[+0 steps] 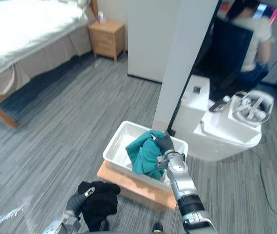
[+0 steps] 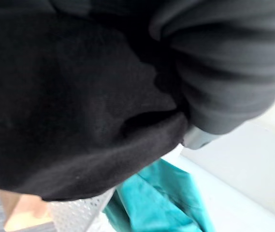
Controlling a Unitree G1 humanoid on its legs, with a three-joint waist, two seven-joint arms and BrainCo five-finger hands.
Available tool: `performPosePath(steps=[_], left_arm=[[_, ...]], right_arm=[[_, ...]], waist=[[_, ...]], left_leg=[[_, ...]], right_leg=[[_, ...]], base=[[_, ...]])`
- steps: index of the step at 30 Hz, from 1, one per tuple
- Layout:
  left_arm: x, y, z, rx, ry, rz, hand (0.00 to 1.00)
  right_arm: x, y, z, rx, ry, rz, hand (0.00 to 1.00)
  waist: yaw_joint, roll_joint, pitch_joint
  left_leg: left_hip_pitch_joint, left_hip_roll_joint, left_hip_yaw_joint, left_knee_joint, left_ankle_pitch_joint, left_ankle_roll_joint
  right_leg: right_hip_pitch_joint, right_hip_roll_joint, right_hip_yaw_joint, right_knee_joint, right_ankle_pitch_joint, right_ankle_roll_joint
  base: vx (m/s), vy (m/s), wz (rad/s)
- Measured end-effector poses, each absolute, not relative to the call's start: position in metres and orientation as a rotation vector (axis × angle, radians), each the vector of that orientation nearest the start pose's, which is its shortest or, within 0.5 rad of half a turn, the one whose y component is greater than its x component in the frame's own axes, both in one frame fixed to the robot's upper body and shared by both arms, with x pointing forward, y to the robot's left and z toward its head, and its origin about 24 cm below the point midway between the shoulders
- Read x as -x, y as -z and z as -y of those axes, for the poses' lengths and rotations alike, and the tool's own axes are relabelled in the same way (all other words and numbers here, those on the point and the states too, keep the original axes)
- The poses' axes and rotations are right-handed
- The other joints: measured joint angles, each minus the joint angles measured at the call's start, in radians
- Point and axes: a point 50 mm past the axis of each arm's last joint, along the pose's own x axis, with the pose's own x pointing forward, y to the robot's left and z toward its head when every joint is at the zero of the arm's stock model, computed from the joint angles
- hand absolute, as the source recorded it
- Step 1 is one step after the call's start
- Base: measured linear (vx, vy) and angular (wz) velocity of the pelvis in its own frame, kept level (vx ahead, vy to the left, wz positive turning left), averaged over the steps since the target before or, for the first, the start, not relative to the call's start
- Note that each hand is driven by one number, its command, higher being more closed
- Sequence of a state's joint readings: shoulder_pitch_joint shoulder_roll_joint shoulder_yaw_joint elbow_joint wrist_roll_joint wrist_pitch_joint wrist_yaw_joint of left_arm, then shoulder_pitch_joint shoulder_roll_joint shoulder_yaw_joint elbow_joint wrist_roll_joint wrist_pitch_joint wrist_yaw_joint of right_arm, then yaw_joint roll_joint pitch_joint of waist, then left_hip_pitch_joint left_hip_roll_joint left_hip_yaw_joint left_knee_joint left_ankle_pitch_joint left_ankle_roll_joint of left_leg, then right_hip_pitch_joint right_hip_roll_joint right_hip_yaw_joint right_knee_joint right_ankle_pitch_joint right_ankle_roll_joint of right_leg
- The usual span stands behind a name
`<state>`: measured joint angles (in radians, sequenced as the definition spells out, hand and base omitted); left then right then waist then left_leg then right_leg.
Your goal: Tidy the bed and pick cloth on bed and put in laundry
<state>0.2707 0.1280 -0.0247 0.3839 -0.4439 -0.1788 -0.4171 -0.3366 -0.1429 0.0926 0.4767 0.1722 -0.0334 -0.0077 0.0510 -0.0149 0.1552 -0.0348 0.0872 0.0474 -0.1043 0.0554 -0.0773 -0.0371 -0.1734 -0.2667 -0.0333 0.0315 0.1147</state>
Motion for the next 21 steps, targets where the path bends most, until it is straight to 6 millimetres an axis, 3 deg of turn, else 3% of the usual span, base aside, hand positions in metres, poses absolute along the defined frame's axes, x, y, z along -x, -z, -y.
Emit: performPosePath(steps=[6,8,9,12,15,21], left_arm=[[-0.202,0.040,-0.181,0.348,0.198,-0.216,1.00],[-0.210,0.030,-0.181,0.331,0.214,-0.172,1.00],[-0.216,0.024,-0.181,0.325,0.221,-0.144,1.00],[-0.221,0.015,-0.185,0.326,0.196,-0.096,1.00],[-0.221,0.012,-0.185,0.324,0.189,-0.085,1.00],[-0.223,-0.002,-0.183,0.319,0.213,-0.030,1.00]], right_arm=[[-0.350,-0.058,0.145,0.023,-0.021,-0.038,1.00],[-0.356,-0.067,0.150,0.024,0.007,-0.007,1.00],[-0.360,-0.071,0.158,0.045,0.027,0.007,0.00],[-0.365,-0.078,0.171,0.074,0.071,0.016,0.00],[-0.366,-0.081,0.172,0.077,0.074,0.032,0.00],[-0.359,-0.069,0.187,0.127,0.128,-0.007,0.00]], waist=[[0.033,-0.002,0.156],[0.044,-0.004,0.166],[0.044,-0.001,0.169],[0.049,-0.003,0.189],[0.048,-0.003,0.190],[0.043,-0.003,0.189]], left_leg=[[-0.099,0.008,0.004,0.000,0.051,0.005],[-0.139,0.006,0.004,0.001,0.062,0.004],[-0.161,0.001,0.019,0.006,0.081,0.002],[-0.170,0.000,0.075,0.007,0.097,0.002],[-0.167,0.000,0.091,0.007,0.097,0.002],[-0.143,0.012,0.113,0.004,0.088,0.008]], right_leg=[[-0.085,0.005,-0.010,0.001,0.037,-0.006],[-0.121,0.003,-0.015,0.004,0.040,-0.007],[-0.137,-0.002,-0.023,0.006,0.040,-0.008],[-0.136,-0.003,-0.017,0.007,0.039,-0.009],[-0.137,-0.003,-0.004,0.007,0.039,-0.009],[-0.124,0.008,0.015,0.015,0.027,-0.022]], base=[[-0.07,-0.004,0.10],[0.05,0.015,0.17],[0.10,0.047,0.35],[0.05,0.039,0.19],[0.03,0.014,-0.05],[-0.04,0.006,-0.08]])
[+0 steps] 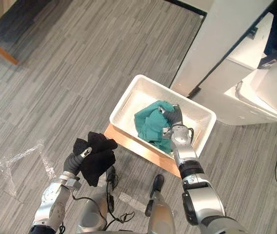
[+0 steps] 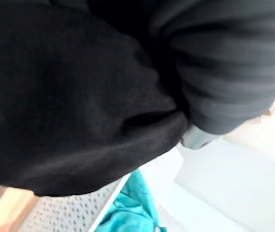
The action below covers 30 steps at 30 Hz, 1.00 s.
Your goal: Tidy the bed and pick cloth on bed and put in laundry
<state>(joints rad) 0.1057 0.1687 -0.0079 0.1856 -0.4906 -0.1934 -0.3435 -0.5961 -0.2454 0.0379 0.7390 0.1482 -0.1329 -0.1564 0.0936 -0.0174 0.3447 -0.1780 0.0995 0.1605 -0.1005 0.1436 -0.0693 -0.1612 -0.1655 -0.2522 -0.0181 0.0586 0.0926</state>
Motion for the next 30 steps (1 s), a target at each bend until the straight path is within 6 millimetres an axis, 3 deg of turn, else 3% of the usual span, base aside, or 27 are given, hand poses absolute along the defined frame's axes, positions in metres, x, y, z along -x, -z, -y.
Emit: performPosePath(steps=[7,11,17,20,26,30], left_arm=[[-0.201,0.015,-0.188,0.336,0.191,-0.129,1.00],[-0.187,0.025,-0.188,0.338,0.206,-0.190,1.00],[-0.176,0.032,-0.192,0.343,0.186,-0.225,1.00],[-0.171,0.038,-0.201,0.354,0.133,-0.243,1.00],[-0.143,0.043,-0.252,0.384,-0.165,-0.224,1.00],[-0.134,0.024,-0.294,0.395,-0.395,-0.075,1.00]], right_arm=[[-0.325,-0.043,0.198,0.211,0.140,-0.041,0.00],[-0.296,-0.013,0.202,0.251,0.136,-0.123,0.00],[-0.282,-0.010,0.203,0.280,0.104,-0.121,0.00],[-0.272,-0.007,0.219,0.285,0.161,-0.133,0.00],[-0.210,0.028,0.272,0.275,0.375,-0.310,0.00],[-0.166,0.053,0.301,0.265,0.506,-0.453,0.00]], waist=[[-0.007,-0.011,-0.023],[-0.023,-0.047,-0.089],[-0.030,-0.050,-0.164],[-0.040,-0.040,-0.182],[-0.075,-0.032,-0.259],[-0.100,-0.021,-0.299]], left_leg=[[0.098,0.012,0.048,-0.003,-0.027,-0.002],[0.144,0.013,0.051,0.000,-0.046,-0.009],[0.180,0.016,0.064,0.001,-0.063,-0.016],[0.199,0.017,0.071,-0.002,-0.065,-0.016],[0.232,0.018,0.073,-0.004,-0.079,-0.019],[0.254,0.018,0.077,-0.004,-0.085,-0.020]], right_leg=[[0.068,0.012,0.046,0.002,-0.032,0.008],[0.111,0.014,0.051,-0.003,-0.033,0.011],[0.138,0.020,0.072,-0.014,-0.035,0.011],[0.154,0.021,0.076,-0.014,-0.038,0.009],[0.186,0.021,0.077,-0.017,-0.057,0.005],[0.209,0.021,0.076,-0.024,-0.057,0.005]], base=[[0.00,-0.007,-0.19],[0.10,-0.006,-0.05],[0.06,-0.010,-0.11],[-0.02,-0.012,-0.04],[0.00,-0.001,-0.01],[0.01,0.001,-0.02]])
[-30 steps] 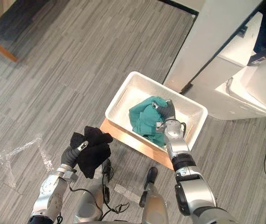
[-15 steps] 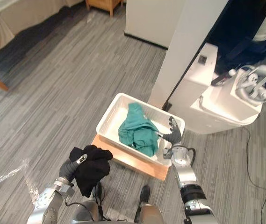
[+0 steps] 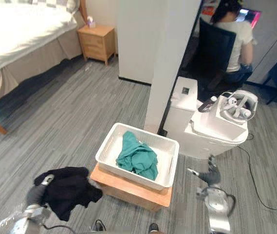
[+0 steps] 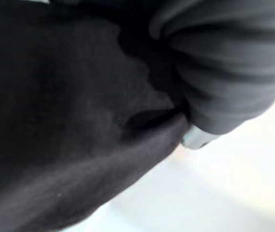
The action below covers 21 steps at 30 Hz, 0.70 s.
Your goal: Tidy the bed and pick cloth on bed and put in laundry
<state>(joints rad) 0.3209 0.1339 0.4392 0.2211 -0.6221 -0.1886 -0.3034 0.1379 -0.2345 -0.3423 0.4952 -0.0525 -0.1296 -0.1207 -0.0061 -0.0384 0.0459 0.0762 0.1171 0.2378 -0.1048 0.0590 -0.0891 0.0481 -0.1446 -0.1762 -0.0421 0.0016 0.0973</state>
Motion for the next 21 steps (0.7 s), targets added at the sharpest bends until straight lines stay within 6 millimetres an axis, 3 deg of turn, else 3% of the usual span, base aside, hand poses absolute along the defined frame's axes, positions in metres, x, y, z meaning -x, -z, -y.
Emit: performPosePath(steps=[1,2,4,5,8,13,16,21], left_arm=[[-0.134,0.022,-0.298,0.393,-0.414,-0.057,1.00],[-0.135,0.007,-0.311,0.373,-0.479,0.020,1.00],[-0.137,-0.004,-0.317,0.342,-0.500,0.068,1.00],[-0.141,-0.027,-0.327,0.258,-0.520,0.139,1.00],[-0.146,-0.066,-0.337,0.125,-0.522,0.261,1.00],[-0.163,-0.111,-0.334,0.019,-0.441,0.414,1.00],[-0.174,-0.122,-0.330,0.027,-0.410,0.470,1.00],[-0.193,-0.121,-0.313,0.001,-0.331,0.492,1.00]], right_arm=[[-0.161,0.056,0.303,0.262,0.517,-0.472,0.00],[-0.139,0.068,0.308,0.242,0.552,-0.544,0.00],[-0.127,0.075,0.309,0.193,0.579,-0.577,0.00],[-0.108,0.087,0.306,0.101,0.609,-0.624,0.00],[-0.084,0.100,0.300,0.022,0.631,-0.684,0.00],[-0.062,0.106,0.296,-0.036,0.674,-0.690,0.00],[-0.049,0.117,0.285,-0.064,0.668,-0.729,0.00],[-0.028,0.126,0.276,-0.086,0.662,-0.782,0.00]], waist=[[-0.002,0.001,-0.002],[-0.006,0.006,-0.009],[-0.008,0.008,-0.012],[-0.013,0.009,-0.028],[-0.015,0.018,-0.051],[-0.035,0.031,-0.078],[-0.038,0.031,-0.089],[-0.060,0.033,-0.098]], left_leg=[[0.004,0.000,0.001,0.000,-0.001,0.000],[0.019,0.001,0.005,0.000,-0.006,-0.001],[0.028,0.001,0.007,0.000,-0.008,-0.001],[0.027,0.007,0.027,-0.001,-0.019,-0.012],[0.044,0.010,0.051,-0.001,-0.028,-0.014],[0.063,0.014,0.088,-0.001,-0.035,-0.011],[0.077,0.026,0.129,-0.001,-0.052,-0.030],[0.084,0.042,0.167,0.000,-0.055,-0.035]], right_leg=[[0.004,0.000,0.000,-0.001,0.000,0.000],[0.022,0.001,0.000,-0.010,0.000,0.000],[0.032,0.001,0.000,-0.014,0.000,-0.001],[0.029,0.005,0.011,-0.014,0.000,0.000],[0.032,0.008,0.028,-0.014,-0.001,0.001],[0.028,0.015,0.069,-0.013,0.000,0.003],[0.017,0.030,0.112,-0.013,0.002,-0.002],[-0.004,0.054,0.160,-0.012,0.007,-0.008]], base=[[0.00,0.000,0.00],[-0.01,0.002,-0.03],[0.00,0.002,-0.05],[0.00,0.006,-0.16],[0.02,0.010,-0.22],[0.03,0.016,-0.20],[0.01,0.006,-0.41],[0.04,-0.014,-0.29]])
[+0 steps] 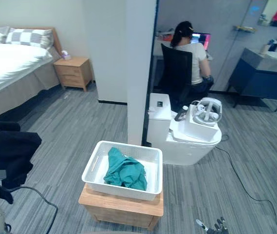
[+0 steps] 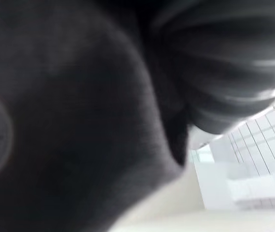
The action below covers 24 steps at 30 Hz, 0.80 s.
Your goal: Tidy the bed and pick cloth on bed and put in laundry
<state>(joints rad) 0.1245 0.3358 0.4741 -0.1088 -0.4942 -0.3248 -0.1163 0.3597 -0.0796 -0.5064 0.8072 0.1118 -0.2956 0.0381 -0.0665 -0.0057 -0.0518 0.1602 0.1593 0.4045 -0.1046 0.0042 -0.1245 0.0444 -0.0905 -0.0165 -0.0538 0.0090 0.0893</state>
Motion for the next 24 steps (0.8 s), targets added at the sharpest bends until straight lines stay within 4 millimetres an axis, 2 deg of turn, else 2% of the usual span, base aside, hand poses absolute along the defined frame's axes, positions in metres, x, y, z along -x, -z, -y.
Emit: performPosePath(steps=[4,5,12,20,24], left_arm=[[-0.213,-0.109,-0.312,-0.016,-0.299,0.441,1.00],[-0.221,-0.104,-0.311,-0.037,-0.260,0.405,1.00],[-0.237,-0.104,-0.313,-0.083,-0.178,0.370,1.00],[-0.255,-0.120,-0.303,-0.124,-0.062,0.418,1.00],[-0.259,-0.121,-0.301,-0.151,-0.036,0.406,1.00]], right_arm=[[-0.026,0.127,0.275,-0.092,0.646,-0.783,0.00],[-0.027,0.127,0.274,-0.094,0.634,-0.774,0.00],[-0.021,0.130,0.272,-0.102,0.625,-0.791,0.00],[-0.013,0.133,0.270,-0.109,0.630,-0.820,0.00],[-0.013,0.133,0.269,-0.108,0.625,-0.824,0.00]], waist=[[-0.017,0.009,-0.002],[-0.034,0.013,-0.001],[-0.053,0.022,0.004],[-0.065,0.040,0.007],[-0.084,0.060,0.015]], left_leg=[[0.027,0.004,0.027,0.002,-0.007,-0.003],[0.033,0.003,0.036,0.005,-0.012,-0.002],[0.047,0.003,0.061,0.006,-0.021,-0.004],[0.052,0.003,0.081,0.006,-0.029,-0.008],[0.071,0.002,0.105,0.007,-0.040,-0.011]], right_leg=[[0.006,0.008,0.016,0.000,0.002,-0.002],[0.006,0.009,0.027,-0.001,0.002,-0.003],[-0.001,0.014,0.051,-0.002,0.003,-0.005],[-0.009,0.018,0.069,-0.003,0.004,-0.006],[-0.006,0.021,0.090,-0.003,0.003,-0.007]], base=[[0.04,-0.005,-0.27],[0.03,0.004,-0.19],[0.01,-0.007,-0.12],[0.00,-0.016,-0.07],[-0.01,-0.015,-0.15]])
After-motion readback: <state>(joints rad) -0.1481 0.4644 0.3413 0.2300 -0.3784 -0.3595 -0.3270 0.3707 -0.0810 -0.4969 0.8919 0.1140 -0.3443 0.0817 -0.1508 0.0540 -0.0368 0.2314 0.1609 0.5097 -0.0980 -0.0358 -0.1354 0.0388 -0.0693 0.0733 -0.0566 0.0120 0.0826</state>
